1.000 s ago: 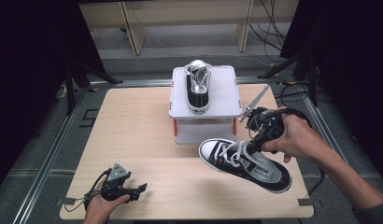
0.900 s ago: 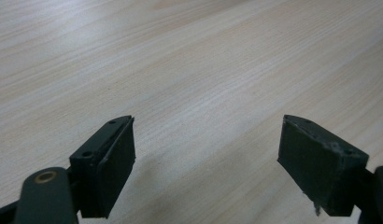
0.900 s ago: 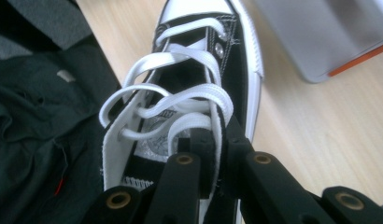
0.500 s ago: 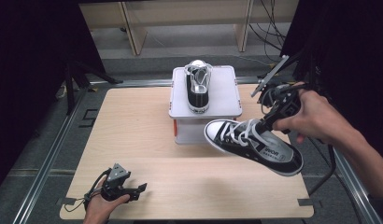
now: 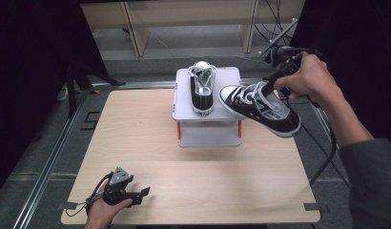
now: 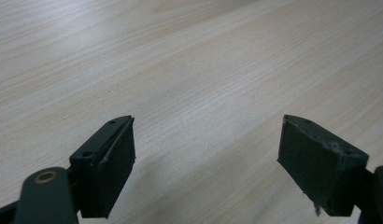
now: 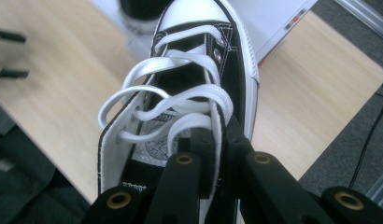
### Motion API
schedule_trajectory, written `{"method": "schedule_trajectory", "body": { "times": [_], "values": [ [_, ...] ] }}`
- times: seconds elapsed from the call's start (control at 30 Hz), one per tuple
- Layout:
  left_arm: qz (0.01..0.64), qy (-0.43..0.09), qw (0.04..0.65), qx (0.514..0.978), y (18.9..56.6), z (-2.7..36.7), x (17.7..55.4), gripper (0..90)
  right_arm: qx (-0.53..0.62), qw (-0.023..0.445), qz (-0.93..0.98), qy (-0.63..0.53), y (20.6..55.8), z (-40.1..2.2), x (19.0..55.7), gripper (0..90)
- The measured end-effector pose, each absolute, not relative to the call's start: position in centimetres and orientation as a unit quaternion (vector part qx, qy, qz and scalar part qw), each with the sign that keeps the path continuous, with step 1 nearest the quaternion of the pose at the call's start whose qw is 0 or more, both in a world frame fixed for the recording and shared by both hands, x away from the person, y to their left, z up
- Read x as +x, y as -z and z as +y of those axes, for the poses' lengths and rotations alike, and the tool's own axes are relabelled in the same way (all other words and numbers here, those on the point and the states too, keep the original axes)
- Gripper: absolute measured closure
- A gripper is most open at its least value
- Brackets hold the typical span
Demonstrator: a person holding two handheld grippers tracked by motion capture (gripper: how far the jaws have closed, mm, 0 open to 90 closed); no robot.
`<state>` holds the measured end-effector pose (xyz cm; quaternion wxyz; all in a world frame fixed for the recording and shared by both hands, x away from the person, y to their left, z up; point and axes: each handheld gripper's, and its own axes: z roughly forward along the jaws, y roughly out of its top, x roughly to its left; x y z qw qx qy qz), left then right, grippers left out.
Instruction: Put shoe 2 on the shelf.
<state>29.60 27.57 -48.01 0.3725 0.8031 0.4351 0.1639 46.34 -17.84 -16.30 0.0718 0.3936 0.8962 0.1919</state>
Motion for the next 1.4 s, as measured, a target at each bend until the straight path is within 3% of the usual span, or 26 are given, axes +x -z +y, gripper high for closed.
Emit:
{"method": "schedule_trajectory", "body": {
  "times": [0.47,0.87,1.13,1.4],
  "values": [
    [0.43,-0.161,0.378,0.804,47.7,27.3,29.5,18.5,0.476,0.116,0.852,-0.186,17.1,-15.1,54.7,87.6],
    [0.424,-0.16,0.383,0.805,47.5,27.3,29.4,18.4,0.537,0.115,0.807,-0.215,19.1,-14.0,59.7,87.5],
    [0.42,-0.158,0.382,0.808,47.5,27.2,29.4,18.4,0.56,0.12,0.788,-0.225,20.6,-12.6,61.1,87.5],
    [0.421,-0.158,0.382,0.807,47.6,27.0,29.3,18.4,0.563,0.106,0.787,-0.231,21.2,-12.1,60.1,87.2]
  ]
}}
